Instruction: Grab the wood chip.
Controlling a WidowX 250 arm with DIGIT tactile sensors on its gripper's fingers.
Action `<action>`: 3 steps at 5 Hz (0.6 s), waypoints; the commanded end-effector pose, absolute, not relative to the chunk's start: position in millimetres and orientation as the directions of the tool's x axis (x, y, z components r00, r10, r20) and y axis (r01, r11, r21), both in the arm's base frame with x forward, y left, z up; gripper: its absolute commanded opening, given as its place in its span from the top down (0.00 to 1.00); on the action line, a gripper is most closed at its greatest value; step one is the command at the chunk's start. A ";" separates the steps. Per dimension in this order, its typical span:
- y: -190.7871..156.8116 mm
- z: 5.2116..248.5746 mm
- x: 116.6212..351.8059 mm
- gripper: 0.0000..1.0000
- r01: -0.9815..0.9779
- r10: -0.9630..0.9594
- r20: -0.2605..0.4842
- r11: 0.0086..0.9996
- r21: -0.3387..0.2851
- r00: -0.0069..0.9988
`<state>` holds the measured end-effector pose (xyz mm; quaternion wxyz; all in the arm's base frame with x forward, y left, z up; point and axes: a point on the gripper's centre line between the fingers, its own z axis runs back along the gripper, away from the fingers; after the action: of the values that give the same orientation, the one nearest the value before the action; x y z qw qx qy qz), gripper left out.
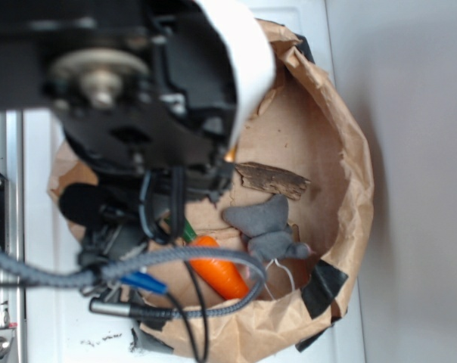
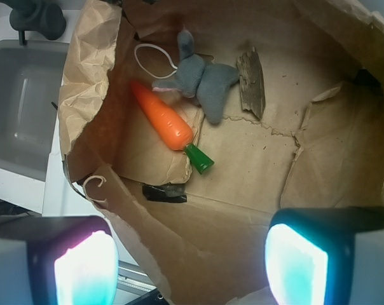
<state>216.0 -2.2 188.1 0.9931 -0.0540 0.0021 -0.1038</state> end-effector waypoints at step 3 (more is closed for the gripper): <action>11.4 72.2 275.2 0.00 0.372 -0.379 0.115 0.925 0.079 0.918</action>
<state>269.6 12.1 64.2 0.9802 0.0203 -0.0457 -0.1915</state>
